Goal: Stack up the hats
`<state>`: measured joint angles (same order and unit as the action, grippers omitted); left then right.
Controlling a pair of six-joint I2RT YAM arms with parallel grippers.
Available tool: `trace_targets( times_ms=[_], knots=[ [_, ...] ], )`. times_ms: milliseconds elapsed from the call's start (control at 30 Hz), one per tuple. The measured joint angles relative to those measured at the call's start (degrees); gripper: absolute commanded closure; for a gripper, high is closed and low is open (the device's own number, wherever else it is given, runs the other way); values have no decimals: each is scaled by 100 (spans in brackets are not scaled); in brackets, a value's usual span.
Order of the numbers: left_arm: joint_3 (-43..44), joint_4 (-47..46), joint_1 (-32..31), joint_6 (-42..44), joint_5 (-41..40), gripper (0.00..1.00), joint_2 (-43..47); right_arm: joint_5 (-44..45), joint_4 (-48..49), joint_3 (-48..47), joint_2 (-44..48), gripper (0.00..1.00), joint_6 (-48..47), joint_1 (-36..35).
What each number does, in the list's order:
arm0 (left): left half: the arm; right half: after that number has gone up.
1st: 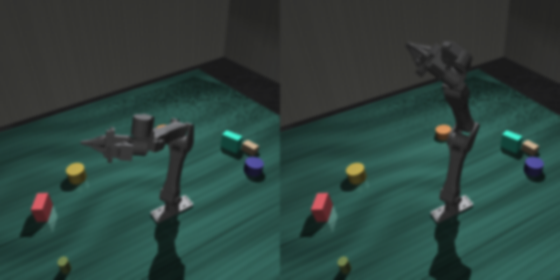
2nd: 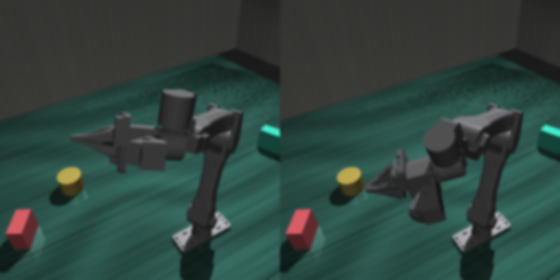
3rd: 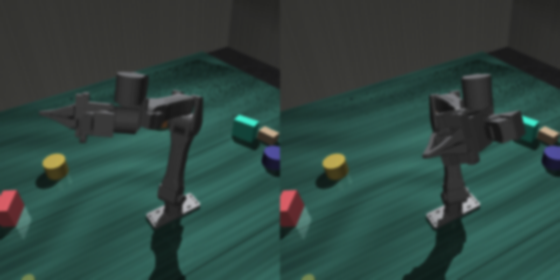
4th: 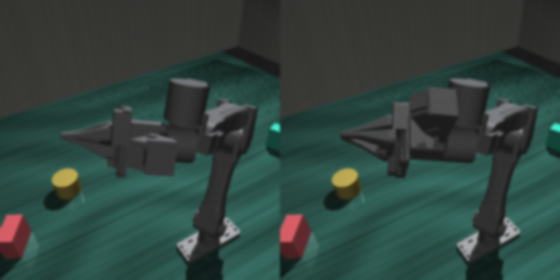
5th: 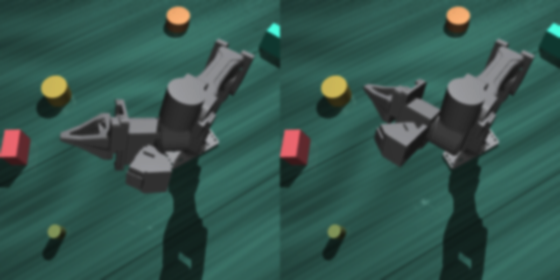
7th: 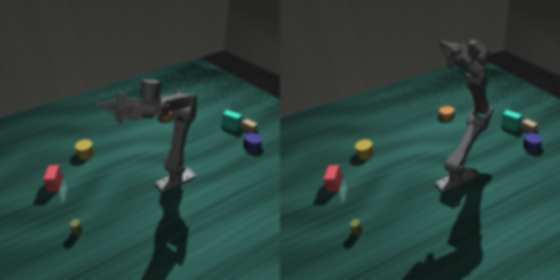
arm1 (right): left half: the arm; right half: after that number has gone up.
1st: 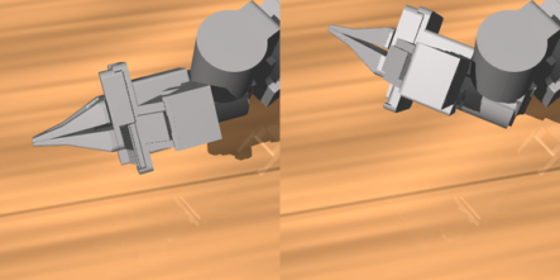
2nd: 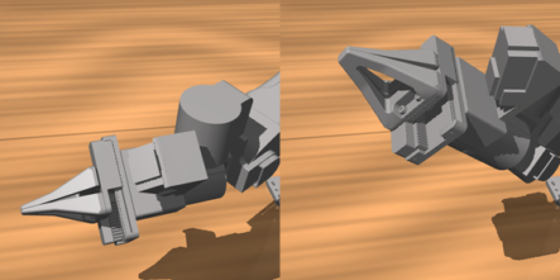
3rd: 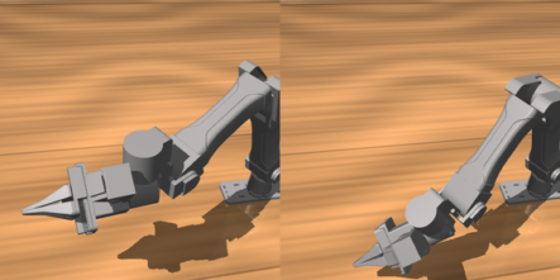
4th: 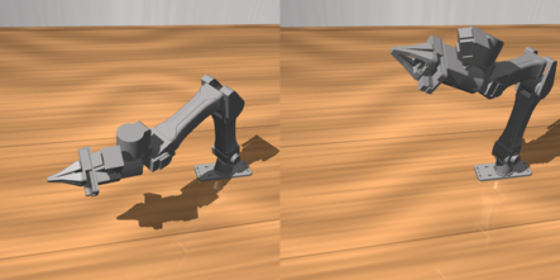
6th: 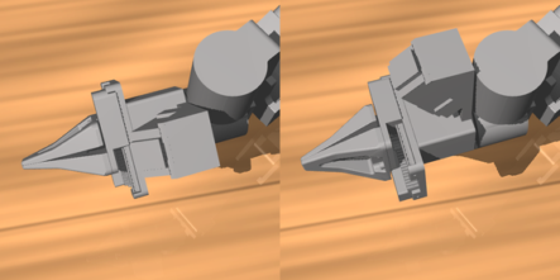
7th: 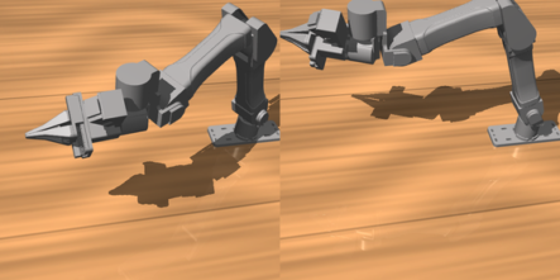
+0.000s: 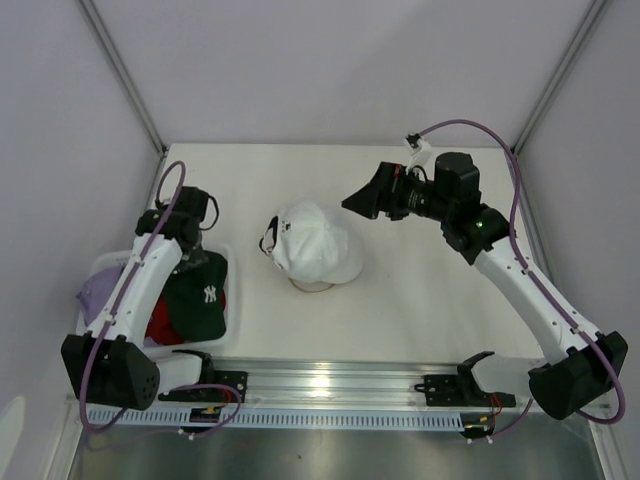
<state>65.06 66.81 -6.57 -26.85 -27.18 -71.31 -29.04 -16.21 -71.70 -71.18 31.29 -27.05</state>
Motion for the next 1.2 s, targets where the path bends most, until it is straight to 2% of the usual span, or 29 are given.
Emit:
trace_targets(
  times_ms=[67,133,267,333,500,633,733,933,1200],
  knots=[
    [168,94,55,-96,195,99,210,-15,17,-160,-55,0,7,-83],
    [824,245,142,-278,422,99,442,0,37,-332,-129,0,22,-240],
    [2398,-168,203,-848,638,99,1084,72,234,-595,-299,0,192,-656],
    [2708,-566,205,-1266,664,99,1510,116,455,-643,-382,0,442,-835],
    [2601,-1154,168,-2472,728,99,2151,249,1309,-549,-514,0,1386,-973],
    [1950,-1532,-225,-3501,769,99,2068,463,2120,-352,-553,0,2345,-1005],
    [1768,-1580,-605,-4116,682,99,1878,719,2496,-330,-645,0,2767,-1145],
    [1860,-1751,-1357,-5012,214,99,1768,1257,2618,-323,-796,0,3126,-1821],
    [2085,-2140,-1668,-5576,-214,99,1628,1991,2588,212,-732,0,3807,-2354]
  ],
)
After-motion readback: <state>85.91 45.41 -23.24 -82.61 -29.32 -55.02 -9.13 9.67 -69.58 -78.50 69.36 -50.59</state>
